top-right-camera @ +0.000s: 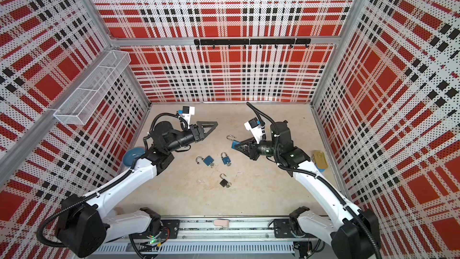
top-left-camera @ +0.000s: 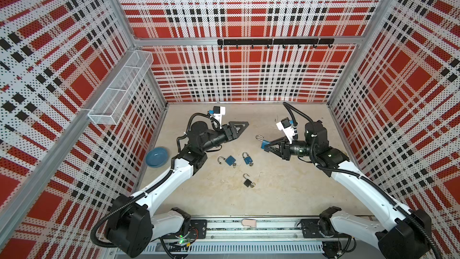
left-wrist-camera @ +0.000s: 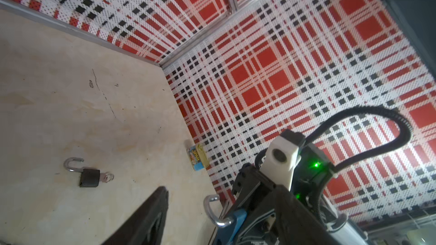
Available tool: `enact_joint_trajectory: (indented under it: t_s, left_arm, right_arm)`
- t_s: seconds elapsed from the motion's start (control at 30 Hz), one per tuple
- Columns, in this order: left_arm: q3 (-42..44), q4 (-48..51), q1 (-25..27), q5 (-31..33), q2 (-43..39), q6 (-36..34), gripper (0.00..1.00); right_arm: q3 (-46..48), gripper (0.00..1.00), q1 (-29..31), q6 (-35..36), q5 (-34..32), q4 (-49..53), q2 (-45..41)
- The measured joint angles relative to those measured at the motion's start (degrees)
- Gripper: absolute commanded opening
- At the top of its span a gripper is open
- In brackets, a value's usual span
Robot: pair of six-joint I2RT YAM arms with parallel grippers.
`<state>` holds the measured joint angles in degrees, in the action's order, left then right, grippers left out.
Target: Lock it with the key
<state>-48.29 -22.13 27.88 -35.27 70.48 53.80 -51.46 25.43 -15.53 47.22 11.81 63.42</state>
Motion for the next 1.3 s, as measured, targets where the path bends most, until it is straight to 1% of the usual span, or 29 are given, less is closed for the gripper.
enact_joint_trajectory:
  t_s: [0.07, 0.17, 0.27, 0.4, 0.6, 0.77, 1.03, 1.3]
  left_arm:
    - [-0.61, 1.44, 2.14, -1.36, 1.38, -2.86, 0.70]
    - [-2.62, 2.32, 4.57, -3.43, 4.66, -5.68, 0.63]
    - [-3.76, 1.81, 5.62, -5.29, 6.97, -6.58, 0.62]
    - [-3.76, 0.22, 5.62, -6.54, 7.69, -6.45, 0.58]
    - [-3.76, -2.27, 5.60, -7.45, 7.69, -6.14, 0.59]
    - [-3.76, -4.55, 5.73, -8.31, 7.69, -5.07, 0.55]
    - [-3.48, -5.92, 6.23, -9.99, 7.78, -3.91, 0.49]
    - [-0.92, -6.10, 6.27, -10.75, 6.84, -3.26, 0.45]
  right_arm:
    - [0.02, 0.00, 0.00, -0.68, 0.63, 0.76, -0.61]
    - [0.02, 0.00, 0.09, -1.55, 1.64, 1.40, -1.73]
    - [0.02, 0.00, 0.26, -1.92, 2.03, 1.79, -2.01]
    - [0.02, 0.00, 0.37, -2.16, 2.47, 2.21, -1.95]
    - [0.02, 0.00, 0.55, -2.36, 2.86, 2.19, -1.20]
    - [0.02, 0.00, 0.76, -2.56, 2.95, 2.23, -0.79]
    - [-0.70, 0.00, 0.74, -2.49, 2.80, 2.67, -0.76]
    - [-3.61, 0.00, 0.74, -1.66, 2.40, 4.09, -0.28]
